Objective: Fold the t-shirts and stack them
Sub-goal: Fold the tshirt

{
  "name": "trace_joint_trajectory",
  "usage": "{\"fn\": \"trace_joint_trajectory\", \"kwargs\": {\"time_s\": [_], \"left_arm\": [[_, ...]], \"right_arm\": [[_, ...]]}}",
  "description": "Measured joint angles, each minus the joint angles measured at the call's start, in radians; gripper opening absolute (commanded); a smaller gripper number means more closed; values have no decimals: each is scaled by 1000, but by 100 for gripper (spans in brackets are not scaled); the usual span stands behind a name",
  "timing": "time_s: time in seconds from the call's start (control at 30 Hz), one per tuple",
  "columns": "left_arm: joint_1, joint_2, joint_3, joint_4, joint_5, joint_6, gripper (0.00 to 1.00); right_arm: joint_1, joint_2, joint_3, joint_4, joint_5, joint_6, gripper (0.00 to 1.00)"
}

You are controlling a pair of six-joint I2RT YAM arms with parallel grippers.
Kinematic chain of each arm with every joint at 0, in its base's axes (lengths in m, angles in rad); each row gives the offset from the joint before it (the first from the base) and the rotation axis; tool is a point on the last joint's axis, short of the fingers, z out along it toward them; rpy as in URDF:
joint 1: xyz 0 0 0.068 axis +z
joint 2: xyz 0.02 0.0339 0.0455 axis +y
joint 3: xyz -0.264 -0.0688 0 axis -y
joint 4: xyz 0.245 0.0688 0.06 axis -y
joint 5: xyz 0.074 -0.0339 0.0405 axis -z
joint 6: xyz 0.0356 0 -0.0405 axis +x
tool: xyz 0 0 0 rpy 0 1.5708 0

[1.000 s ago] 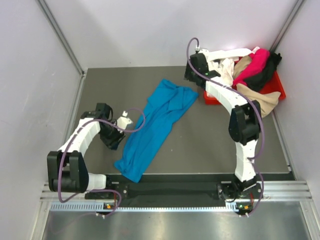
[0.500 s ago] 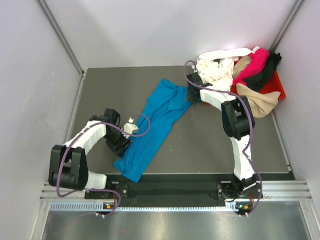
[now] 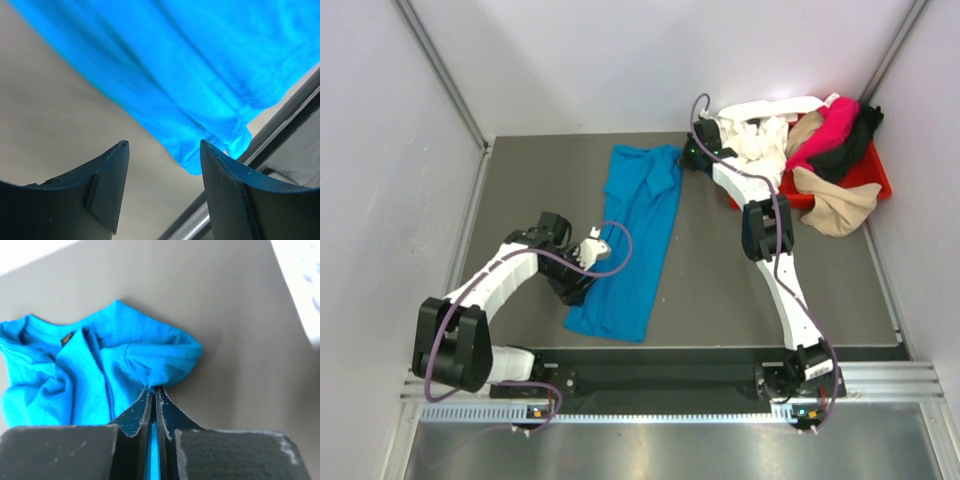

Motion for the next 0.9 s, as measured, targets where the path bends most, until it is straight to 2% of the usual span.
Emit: {"fn": "trace_joint_trajectory", "kwargs": {"time_s": [0.03, 0.07, 0.13, 0.17, 0.27, 0.43, 0.6, 0.67, 0.77, 0.9], "left_arm": [[-24, 0, 0, 11, 2, -7, 63], [-43, 0, 0, 21, 6, -14, 63], [-77, 0, 0, 38, 11, -26, 61], [-87, 0, 0, 45, 13, -29, 61], [-94, 0, 0, 59, 6, -30, 60], [-93, -41, 0, 52, 4, -28, 58], [-90, -171, -23, 49, -4, -34, 60], [-89, -224, -48, 48, -13, -45, 60], [-89, -266, -72, 51, -13, -59, 61], [-89, -327, -90, 56, -8, -61, 61]], "right_arm": [[-4, 21, 18, 25, -19, 12, 22], [-9, 35, 27, 54, -41, 30, 34], [-16, 37, 30, 76, -64, 36, 50], [-18, 33, 31, 80, -71, 27, 62], [-16, -30, -50, 94, -73, -11, 77], [9, -295, -362, 53, -3, -61, 79], [120, -748, -827, 63, 120, -53, 78], [220, -963, -1063, 113, 146, -15, 75], [407, -1145, -1324, 153, 155, 79, 75], [663, -1164, -1569, 174, 128, 246, 73]]}}
